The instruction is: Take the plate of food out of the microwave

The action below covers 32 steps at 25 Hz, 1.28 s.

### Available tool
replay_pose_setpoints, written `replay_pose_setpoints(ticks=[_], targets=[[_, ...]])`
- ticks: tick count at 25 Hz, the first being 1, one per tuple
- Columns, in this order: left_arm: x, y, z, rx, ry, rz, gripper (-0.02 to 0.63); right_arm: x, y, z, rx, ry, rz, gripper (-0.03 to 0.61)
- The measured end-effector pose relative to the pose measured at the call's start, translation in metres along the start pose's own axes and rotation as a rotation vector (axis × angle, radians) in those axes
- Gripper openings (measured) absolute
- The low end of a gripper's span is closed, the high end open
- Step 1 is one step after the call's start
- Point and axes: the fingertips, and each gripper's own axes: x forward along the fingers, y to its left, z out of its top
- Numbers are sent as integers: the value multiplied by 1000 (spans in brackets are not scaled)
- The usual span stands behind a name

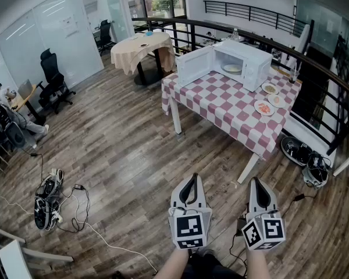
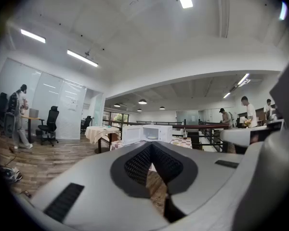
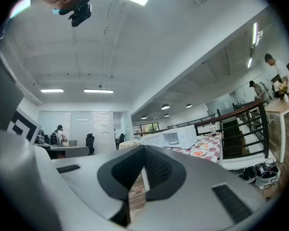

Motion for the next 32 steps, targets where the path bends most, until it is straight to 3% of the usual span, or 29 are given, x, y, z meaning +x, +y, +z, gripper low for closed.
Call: replay_pose_setpoints(ticks=[32], targets=[[14, -31, -20, -33, 27, 48, 17, 7, -44, -10, 68, 25, 50, -5]])
